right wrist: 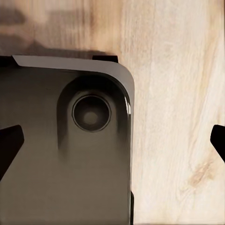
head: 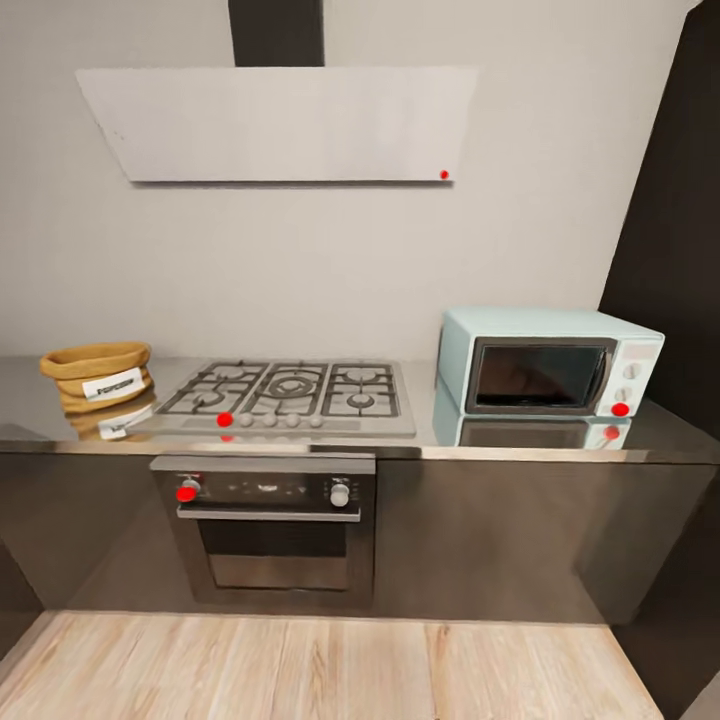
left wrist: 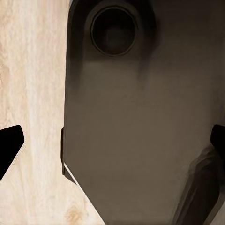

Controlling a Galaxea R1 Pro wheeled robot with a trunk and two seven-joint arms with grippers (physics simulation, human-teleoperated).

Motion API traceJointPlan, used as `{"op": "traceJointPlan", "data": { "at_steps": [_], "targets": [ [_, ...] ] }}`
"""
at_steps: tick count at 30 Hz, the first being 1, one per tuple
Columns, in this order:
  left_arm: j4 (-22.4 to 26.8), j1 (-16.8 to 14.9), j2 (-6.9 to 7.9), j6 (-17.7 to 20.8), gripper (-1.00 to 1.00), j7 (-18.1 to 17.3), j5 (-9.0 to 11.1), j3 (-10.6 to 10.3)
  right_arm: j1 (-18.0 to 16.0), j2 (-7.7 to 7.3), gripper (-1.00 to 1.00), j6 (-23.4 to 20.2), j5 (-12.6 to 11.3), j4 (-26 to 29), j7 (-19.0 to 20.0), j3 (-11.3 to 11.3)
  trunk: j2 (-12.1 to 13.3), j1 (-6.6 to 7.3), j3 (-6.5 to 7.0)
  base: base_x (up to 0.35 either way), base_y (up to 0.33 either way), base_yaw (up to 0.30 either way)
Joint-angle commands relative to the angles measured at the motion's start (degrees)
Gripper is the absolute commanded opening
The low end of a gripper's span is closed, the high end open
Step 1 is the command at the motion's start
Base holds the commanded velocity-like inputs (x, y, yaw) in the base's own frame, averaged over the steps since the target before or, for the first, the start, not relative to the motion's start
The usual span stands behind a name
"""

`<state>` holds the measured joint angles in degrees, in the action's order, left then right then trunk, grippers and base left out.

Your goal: In the kitchen, take the popcorn bag from the countertop, put it into the microwave, and heat it until the popcorn is cooked so the cooked popcorn ends up inside the bag.

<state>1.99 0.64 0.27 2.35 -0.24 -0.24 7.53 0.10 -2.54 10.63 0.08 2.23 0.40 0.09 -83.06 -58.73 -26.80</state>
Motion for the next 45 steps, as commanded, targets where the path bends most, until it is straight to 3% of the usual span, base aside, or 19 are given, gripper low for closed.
{"op": "traceJointPlan", "data": {
  "at_steps": [1, 15, 31, 37, 40, 45],
  "targets": [
    [0.2, 0.1, -0.01, 0.3, 1.0, 0.0, 0.0, 0.4, 0.0, 0.0, 1.0, 0.1, 0.0, 0.1, 0.0, 0.0, 0.0, 0.0, -0.03, 0.0, 0.0, -0.297],
    [0.1, 0.1, 0.0, 0.4, 1.0, 0.1, 0.0, 0.4, 0.1, 0.0, 1.0, 0.1, 0.0, 0.1, 0.0, 0.0, 0.0, 0.0, -0.03, 0.104, -0.08, -0.297],
    [0.1, 0.1, -0.14, 0.9, 1.0, 0.4, 0.0, 0.4, 0.0, 0.0, 1.0, 0.1, 0.0, 0.1, 0.0, 0.0, 0.0, 0.0, -0.03, 0.229, -0.253, -0.295],
    [0.1, 0.1, -0.18, 0.9, 1.0, 0.4, 0.0, 0.4, 0.0, 0.01, 1.0, 0.0, 0.0, 0.6, 0.3, -0.1, 0.0, 0.0, -0.03, 0.159, -0.311, -0.066],
    [0.1, 0.1, -0.18, 0.8, 1.0, 0.4, 0.0, 0.4, 0.0, 0.02, 1.0, 0.1, 0.1, 5.6, 0.2, 0.0, 0.0, 0.0, -0.03, 0.106, -0.225, -0.003],
    [0.2, 0.1, -0.21, 0.3, 1.0, 0.4, 0.0, 0.4, 0.0, 0.01, 1.0, -0.2, 0.3, 27.9, 0.1, 0.2, 0.0, 0.0, -0.03, 0.012, -0.025, 0.0]
  ]
}}
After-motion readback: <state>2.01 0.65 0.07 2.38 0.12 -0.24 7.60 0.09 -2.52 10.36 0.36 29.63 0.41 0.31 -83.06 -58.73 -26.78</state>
